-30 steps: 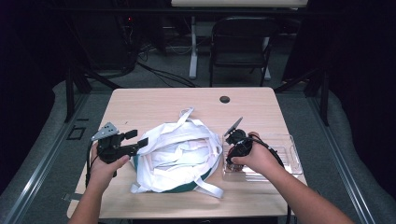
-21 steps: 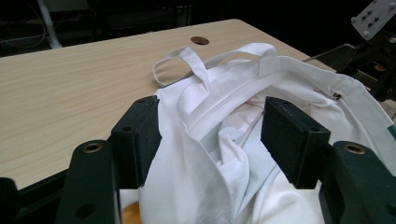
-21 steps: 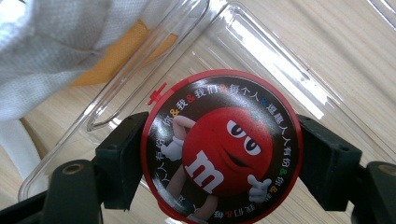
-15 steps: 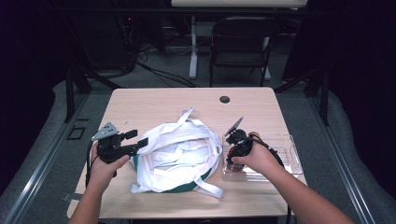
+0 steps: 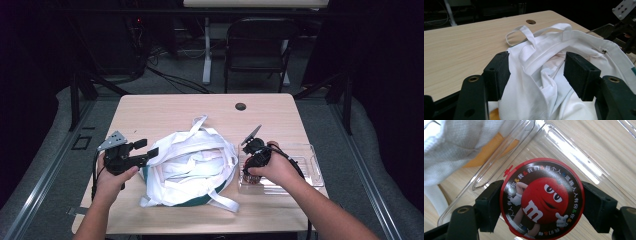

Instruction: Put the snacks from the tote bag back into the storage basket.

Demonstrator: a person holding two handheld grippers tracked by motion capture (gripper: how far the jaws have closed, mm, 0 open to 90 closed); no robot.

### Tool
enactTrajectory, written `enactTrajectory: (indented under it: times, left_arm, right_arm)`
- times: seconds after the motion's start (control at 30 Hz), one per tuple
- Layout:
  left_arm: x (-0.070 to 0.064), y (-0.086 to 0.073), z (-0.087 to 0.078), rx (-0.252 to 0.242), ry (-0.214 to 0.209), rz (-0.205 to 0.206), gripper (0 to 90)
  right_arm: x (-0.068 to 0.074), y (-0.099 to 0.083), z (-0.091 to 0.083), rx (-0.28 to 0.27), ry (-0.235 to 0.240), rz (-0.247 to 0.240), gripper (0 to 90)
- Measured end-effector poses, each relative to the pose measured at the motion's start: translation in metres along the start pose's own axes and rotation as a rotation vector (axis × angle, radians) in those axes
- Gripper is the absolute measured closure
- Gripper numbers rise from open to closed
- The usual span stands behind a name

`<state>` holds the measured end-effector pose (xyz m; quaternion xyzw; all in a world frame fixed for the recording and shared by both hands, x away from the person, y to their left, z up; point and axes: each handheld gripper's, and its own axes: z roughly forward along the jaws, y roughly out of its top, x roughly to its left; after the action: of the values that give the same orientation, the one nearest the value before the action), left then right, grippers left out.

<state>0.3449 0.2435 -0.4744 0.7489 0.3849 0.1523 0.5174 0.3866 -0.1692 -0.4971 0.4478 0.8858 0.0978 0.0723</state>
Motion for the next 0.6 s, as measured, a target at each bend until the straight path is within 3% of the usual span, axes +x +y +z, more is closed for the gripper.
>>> enactTrajectory:
  times: [0.23, 0.37, 0.4, 0.6]
  left_arm:
    - [0.000, 0.000, 0.000, 0.000, 0.000, 0.000, 37.4]
    - [0.000, 0.000, 0.000, -0.006, -0.002, -0.002, 37.4]
    - [0.000, 0.000, 0.000, -0.006, -0.003, -0.003, 37.4]
    - [0.001, -0.001, 0.001, 0.008, 0.004, -0.004, 37.4]
  right_arm:
    - [0.001, -0.001, 0.000, -0.011, 0.003, 0.007, 24.6]
    - [-0.001, 0.001, -0.005, 0.026, -0.007, -0.016, 24.7]
    - [0.000, 0.000, -0.004, -0.002, 0.002, 0.005, 24.7]
    - [0.000, 0.000, -0.011, -0.020, 0.005, 0.006, 24.8]
